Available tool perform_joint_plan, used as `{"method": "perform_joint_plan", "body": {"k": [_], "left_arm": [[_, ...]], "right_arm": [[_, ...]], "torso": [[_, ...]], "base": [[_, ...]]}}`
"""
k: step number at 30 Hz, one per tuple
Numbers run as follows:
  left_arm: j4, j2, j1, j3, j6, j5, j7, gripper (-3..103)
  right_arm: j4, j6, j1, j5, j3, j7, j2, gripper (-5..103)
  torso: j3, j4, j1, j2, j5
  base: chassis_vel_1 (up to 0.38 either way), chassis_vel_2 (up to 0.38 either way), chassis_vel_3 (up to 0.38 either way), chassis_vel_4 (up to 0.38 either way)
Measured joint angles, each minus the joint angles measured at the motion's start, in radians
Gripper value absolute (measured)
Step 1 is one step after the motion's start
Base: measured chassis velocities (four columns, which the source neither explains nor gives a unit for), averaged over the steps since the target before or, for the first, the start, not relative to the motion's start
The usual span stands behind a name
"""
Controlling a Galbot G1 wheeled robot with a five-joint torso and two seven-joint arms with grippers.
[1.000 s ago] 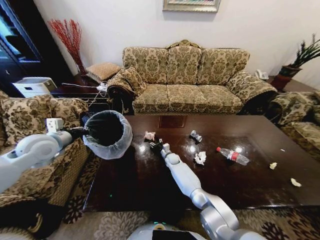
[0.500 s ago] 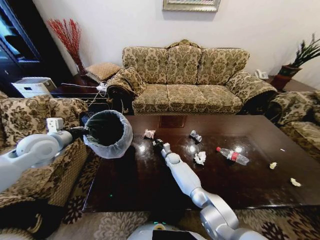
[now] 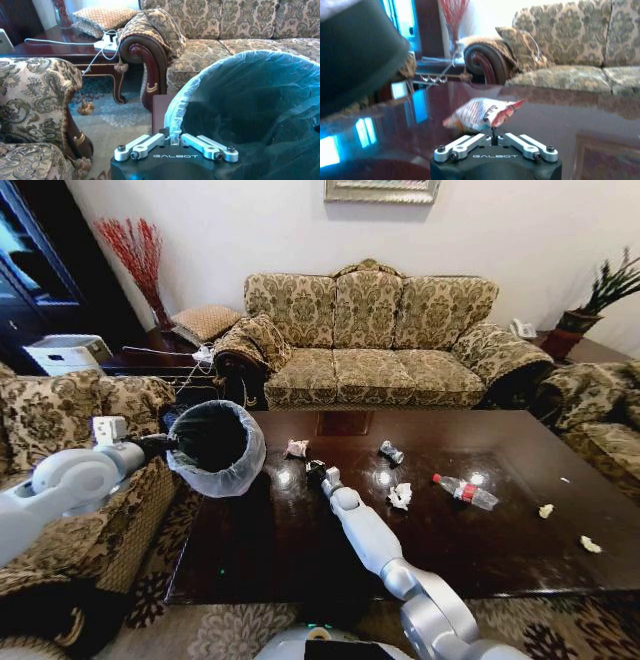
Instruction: Move to the front of the table and place the trash on the table into the trash bin.
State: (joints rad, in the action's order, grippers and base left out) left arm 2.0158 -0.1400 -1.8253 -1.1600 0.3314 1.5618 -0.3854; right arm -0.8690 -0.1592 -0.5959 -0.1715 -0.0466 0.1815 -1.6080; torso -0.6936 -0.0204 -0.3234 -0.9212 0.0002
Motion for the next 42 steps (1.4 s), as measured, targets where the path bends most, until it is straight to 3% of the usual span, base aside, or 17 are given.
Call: {"method": "perform_joint_plan", "body": {"k": [6, 12, 17, 20, 21, 23, 24, 26, 28, 32, 36, 42], "left_arm": [[-0.01, 0.0, 0.0, 0.0, 0.0, -0.001, 0.002, 0], [-0.024, 0.007, 0.003, 0.0, -0.006, -0.004, 0.007, 0], [-0.031, 0.012, 0.003, 0.003, -0.008, -0.01, 0.009, 0], [-0.032, 0.014, 0.002, 0.01, -0.011, -0.019, 0.009, 0], [-0.032, 0.014, 0.002, 0.01, -0.011, -0.019, 0.009, 0], [-0.028, 0.015, 0.001, 0.01, -0.011, -0.019, 0.009, 0], [-0.028, 0.015, 0.001, 0.01, -0.011, -0.019, 0.009, 0], [-0.027, 0.015, 0.001, 0.01, -0.011, -0.017, 0.008, 0], [-0.027, 0.015, 0.001, 0.01, -0.011, -0.016, 0.008, 0], [-0.028, 0.015, -0.001, 0.01, -0.011, -0.015, 0.007, 0], [-0.027, 0.015, -0.001, 0.01, -0.011, -0.014, 0.007, 0], [-0.027, 0.012, -0.001, 0.008, -0.011, -0.009, 0.011, 0]], "right_arm": [[-0.156, -0.044, -0.062, 0.108, -0.035, -0.04, 0.0, 0], [-0.318, -0.041, -0.119, 0.111, -0.045, -0.052, 0.008, 0], [-0.292, -0.053, -0.116, 0.087, -0.043, -0.039, 0.013, -3], [-0.187, -0.038, -0.068, -0.01, -0.032, -0.028, 0.002, 9], [-0.187, -0.038, -0.068, -0.01, -0.032, -0.028, 0.002, 9], [-0.124, -0.017, -0.038, -0.047, -0.023, -0.025, 0.001, 20], [-0.124, -0.017, -0.038, -0.047, -0.023, -0.025, 0.001, 20], [-0.083, -0.011, -0.018, -0.05, -0.013, -0.024, 0.001, 30], [-0.074, -0.01, -0.013, -0.05, -0.01, -0.024, 0.001, 30], [0.019, -0.008, 0.032, -0.042, 0.003, -0.02, 0.0, 52], [0.061, -0.021, 0.056, -0.042, 0.015, -0.01, 0.0, 63], [0.055, -0.05, 0.062, -0.048, 0.031, -0.006, -0.001, 90]], "torso": [[0.0, 0.0001, 0.0, 0.0, -0.0001], [0.0, 0.0, 0.0, 0.0, 0.0], [0.0, 0.0003, 0.0, 0.0, -0.0007], [0.0, 0.0, 0.0, 0.0, -0.0003], [0.0, 0.0, 0.0, 0.0, -0.0003], [0.0, 0.0, 0.0, 0.0, -0.0003], [0.0, 0.0, 0.0, 0.0, -0.0003], [0.0, 0.0, 0.0, 0.0, -0.0002], [0.0, 0.0, 0.0, 0.0, -0.0002], [0.0, 0.0, 0.0, 0.0, -0.0003], [0.0, 0.0, 0.0, 0.0, -0.0002], [0.0, 0.0001, 0.0, 0.0, -0.0001]], "base": [[0.0, 0.0, 0.0, 0.0], [0.0, 0.0, 0.0, 0.0], [0.0, 0.0, 0.0, 0.0], [0.0, 0.0, 0.0, 0.0], [0.0, 0.0, 0.0, 0.0], [0.0, 0.0, 0.0, 0.0], [0.0, 0.0, 0.0, 0.0], [0.0, 0.0, 0.0, 0.0], [0.0, 0.0, 0.0, 0.0], [0.0, 0.0, 0.0, 0.0], [0.0, 0.0, 0.0, 0.0], [0.0, 0.0, 0.0, 0.0]]}}
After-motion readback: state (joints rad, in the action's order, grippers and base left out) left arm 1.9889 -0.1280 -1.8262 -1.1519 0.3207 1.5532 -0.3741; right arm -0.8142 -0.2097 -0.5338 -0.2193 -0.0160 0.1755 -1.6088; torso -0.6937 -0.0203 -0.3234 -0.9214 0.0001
